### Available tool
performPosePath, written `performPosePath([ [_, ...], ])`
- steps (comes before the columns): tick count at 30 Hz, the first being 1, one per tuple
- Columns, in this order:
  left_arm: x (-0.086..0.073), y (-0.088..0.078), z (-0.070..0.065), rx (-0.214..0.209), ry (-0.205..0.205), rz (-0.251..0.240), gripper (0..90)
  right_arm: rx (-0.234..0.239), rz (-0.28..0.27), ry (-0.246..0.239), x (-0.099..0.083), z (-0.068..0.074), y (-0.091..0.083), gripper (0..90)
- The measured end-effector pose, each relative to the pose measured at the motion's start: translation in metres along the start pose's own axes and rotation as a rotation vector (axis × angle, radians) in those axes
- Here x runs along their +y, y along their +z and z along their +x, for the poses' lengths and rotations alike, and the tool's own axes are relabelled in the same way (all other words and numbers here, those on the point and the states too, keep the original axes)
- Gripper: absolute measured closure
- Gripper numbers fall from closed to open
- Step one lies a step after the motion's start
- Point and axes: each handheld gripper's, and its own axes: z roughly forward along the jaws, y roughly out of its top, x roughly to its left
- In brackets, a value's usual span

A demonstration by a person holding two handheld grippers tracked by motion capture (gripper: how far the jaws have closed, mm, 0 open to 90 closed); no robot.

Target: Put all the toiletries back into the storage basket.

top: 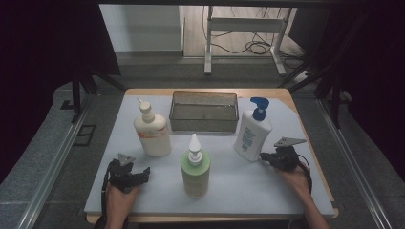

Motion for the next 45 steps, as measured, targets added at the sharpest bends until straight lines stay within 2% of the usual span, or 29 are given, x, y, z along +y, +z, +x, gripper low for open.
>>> performPosePath([
  [3, 0.0, 0.0, 0.0, 0.0, 0.0, 0.0, 13.7, 0.005, 0.004, -0.005, 0.0, 0.003, 0.001, 89.6],
  [5, 0.0, 0.0, 0.0, 0.0, 0.0, 0.0, 13.7, -0.013, 0.018, -0.035, 0.002, 0.007, 0.002, 89.0],
  [11, 0.0, 0.0, 0.0, 0.0, 0.0, 0.0, 13.7, -0.011, 0.016, -0.022, 0.0, 0.007, -0.001, 86.8],
  [20, 0.0, 0.0, 0.0, 0.001, 0.0, 0.0, 13.7, 0.002, -0.02, 0.001, -0.001, 0.017, -0.018, 77.8],
  [22, 0.0, 0.0, 0.0, 0.001, 0.0, 0.0, 13.7, 0.002, -0.029, -0.002, 0.001, 0.02, -0.021, 74.2],
  [26, 0.0, 0.0, 0.0, 0.001, 0.0, 0.0, 13.7, -0.003, -0.039, -0.001, 0.007, 0.028, -0.028, 59.9],
  [29, 0.0, 0.0, 0.0, 0.001, 0.0, -0.001, 13.7, -0.002, -0.043, 0.001, 0.01, 0.031, -0.03, 55.6],
  [30, 0.0, 0.0, 0.0, 0.0, 0.0, -0.001, 13.7, -0.003, -0.046, 0.0, 0.012, 0.032, -0.031, 52.0],
  [31, 0.0, 0.0, 0.0, 0.0, 0.0, -0.001, 13.7, -0.013, -0.044, 0.001, 0.015, 0.035, -0.033, 44.1],
  [41, 0.0, 0.0, 0.0, 0.0, 0.0, 0.0, 13.7, -0.044, -0.082, -0.013, 0.03, 0.04, -0.039, 24.8],
  [45, 0.0, 0.0, 0.0, 0.0, -0.001, -0.001, 13.7, -0.057, -0.103, -0.033, 0.043, 0.041, -0.043, 16.5],
])
